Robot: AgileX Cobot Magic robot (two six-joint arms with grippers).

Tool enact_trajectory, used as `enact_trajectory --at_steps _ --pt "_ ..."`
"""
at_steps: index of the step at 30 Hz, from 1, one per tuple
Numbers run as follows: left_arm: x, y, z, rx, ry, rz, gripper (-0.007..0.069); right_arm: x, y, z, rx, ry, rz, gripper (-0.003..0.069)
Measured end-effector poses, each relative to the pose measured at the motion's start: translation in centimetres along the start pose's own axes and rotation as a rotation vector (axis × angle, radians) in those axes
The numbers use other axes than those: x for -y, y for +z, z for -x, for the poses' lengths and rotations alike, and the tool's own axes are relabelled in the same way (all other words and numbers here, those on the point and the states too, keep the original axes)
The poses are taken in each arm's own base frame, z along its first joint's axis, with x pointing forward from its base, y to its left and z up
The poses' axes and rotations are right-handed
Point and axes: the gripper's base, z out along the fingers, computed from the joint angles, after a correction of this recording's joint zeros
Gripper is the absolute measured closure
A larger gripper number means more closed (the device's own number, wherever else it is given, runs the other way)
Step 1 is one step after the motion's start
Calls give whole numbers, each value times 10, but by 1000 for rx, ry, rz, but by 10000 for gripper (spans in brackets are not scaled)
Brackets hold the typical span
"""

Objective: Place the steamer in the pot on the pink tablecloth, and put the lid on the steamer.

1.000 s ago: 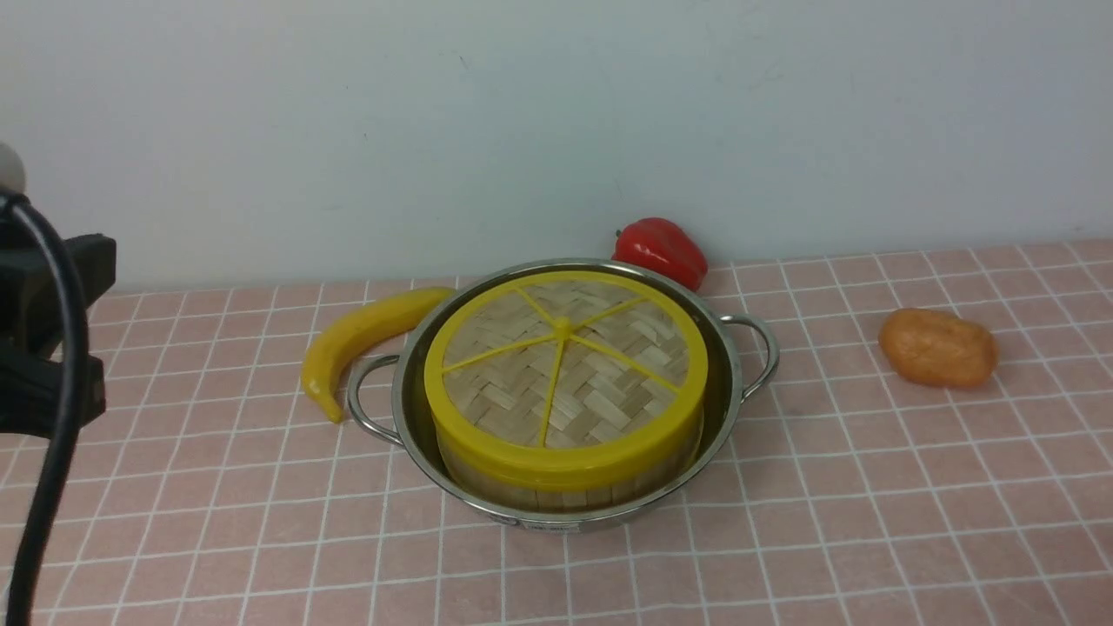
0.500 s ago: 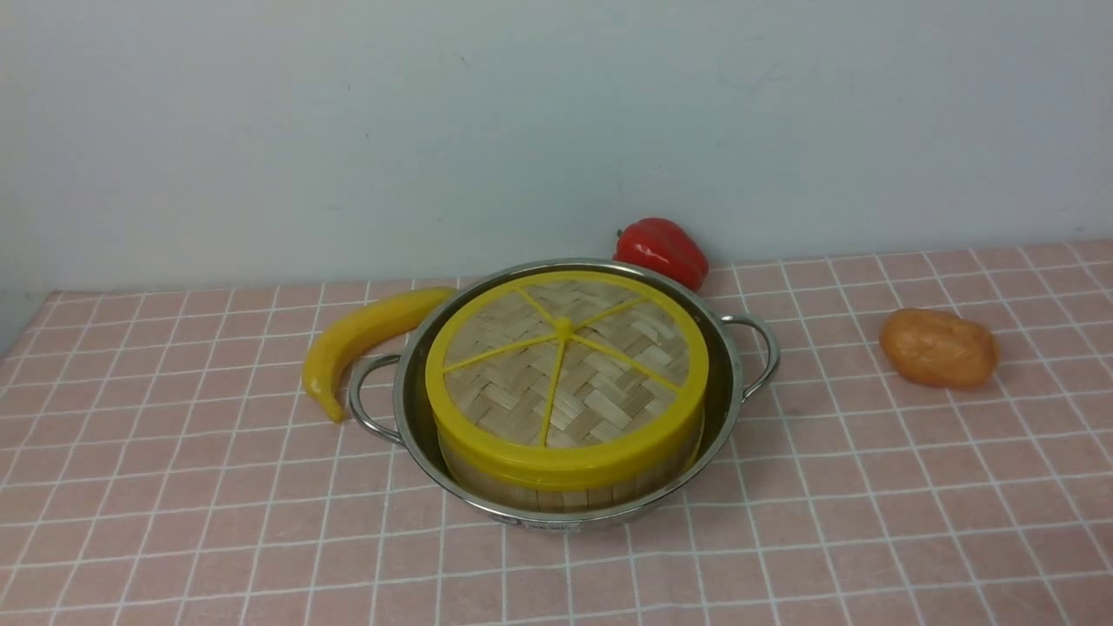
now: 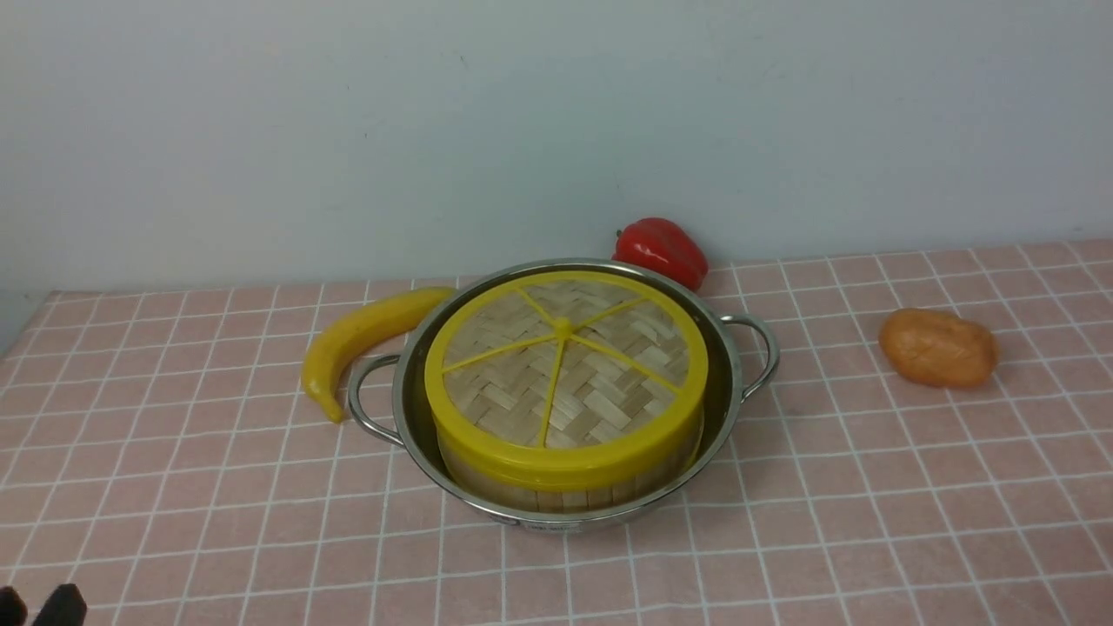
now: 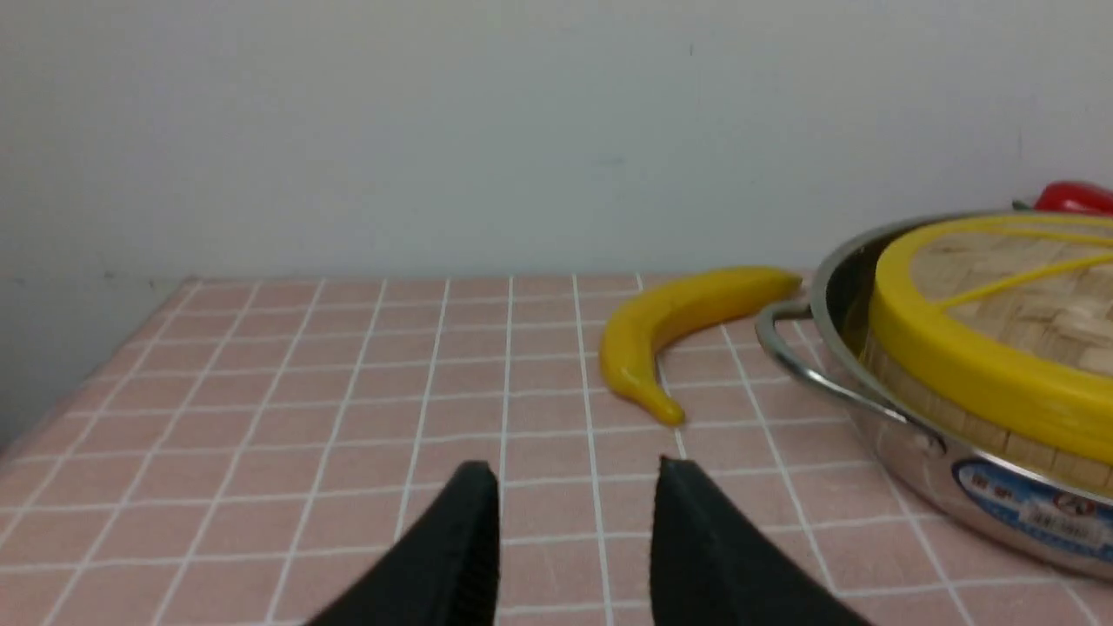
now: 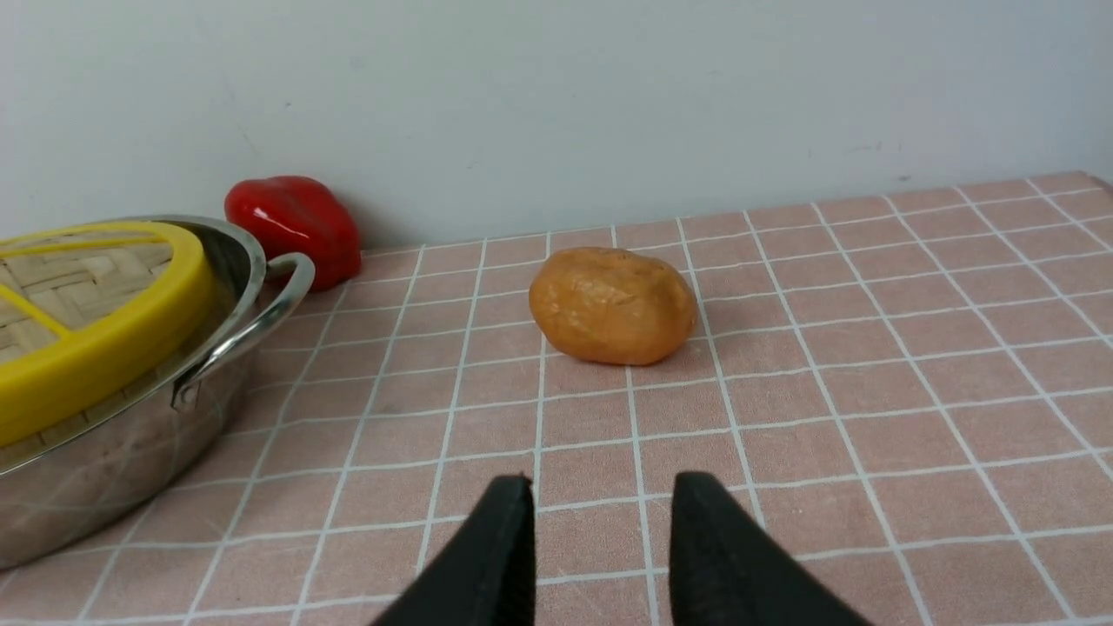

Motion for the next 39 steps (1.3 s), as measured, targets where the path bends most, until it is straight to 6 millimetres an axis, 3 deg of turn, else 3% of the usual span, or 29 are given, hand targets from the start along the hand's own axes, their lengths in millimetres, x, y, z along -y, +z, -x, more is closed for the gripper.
enact_trajectory --at_steps 7,39 --pt "-1 -3 -13 -92 -1 7 382 0 0 1 6 0 3 419" --pt "-1 -3 -13 -95 -5 8 382 0 0 1 6 19 3 418"
